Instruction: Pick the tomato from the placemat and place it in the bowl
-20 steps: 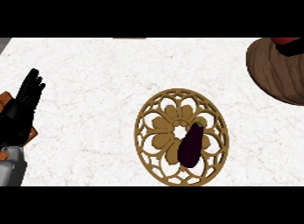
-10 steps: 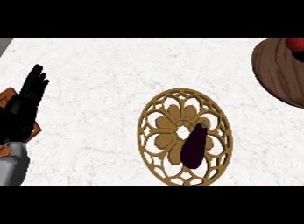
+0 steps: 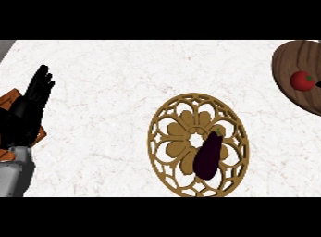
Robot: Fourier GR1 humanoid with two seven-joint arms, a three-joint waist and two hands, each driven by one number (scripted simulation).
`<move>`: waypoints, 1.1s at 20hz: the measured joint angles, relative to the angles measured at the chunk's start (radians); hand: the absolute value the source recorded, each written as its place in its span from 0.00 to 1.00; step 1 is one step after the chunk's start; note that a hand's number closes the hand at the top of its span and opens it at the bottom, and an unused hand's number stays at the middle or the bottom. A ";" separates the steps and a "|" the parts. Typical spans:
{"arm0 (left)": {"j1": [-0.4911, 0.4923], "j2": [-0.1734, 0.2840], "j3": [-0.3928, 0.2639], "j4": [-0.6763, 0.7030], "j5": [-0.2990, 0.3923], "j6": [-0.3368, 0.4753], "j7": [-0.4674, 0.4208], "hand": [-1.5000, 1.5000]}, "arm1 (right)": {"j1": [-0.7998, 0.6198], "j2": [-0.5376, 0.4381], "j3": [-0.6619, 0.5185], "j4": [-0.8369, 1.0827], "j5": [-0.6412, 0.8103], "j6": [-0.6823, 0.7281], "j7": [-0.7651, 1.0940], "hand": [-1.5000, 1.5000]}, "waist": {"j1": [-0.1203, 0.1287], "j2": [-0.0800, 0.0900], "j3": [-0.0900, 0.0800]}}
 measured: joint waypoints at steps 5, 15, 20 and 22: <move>-0.007 -0.002 0.009 0.019 0.002 -0.002 -0.003 0.50 | -0.001 -0.006 -0.115 0.018 -0.117 0.037 -0.122 0.00 | -0.012 -0.002 0.001; 0.029 -0.005 0.018 -0.015 0.002 0.004 0.004 0.50 | 0.054 -0.105 -0.436 0.034 -0.439 0.166 -0.285 0.00 | -0.032 -0.012 0.001; 0.015 -0.007 0.024 0.008 -0.004 0.006 -0.002 0.50 | 0.156 -0.207 -0.490 0.064 -0.494 0.313 -0.323 0.00 | -0.040 -0.010 0.001; 0.025 -0.003 0.031 0.009 0.002 -0.002 -0.007 0.50 | 0.202 -0.242 -0.508 0.074 -0.512 0.378 -0.342 0.00 | -0.039 -0.011 0.002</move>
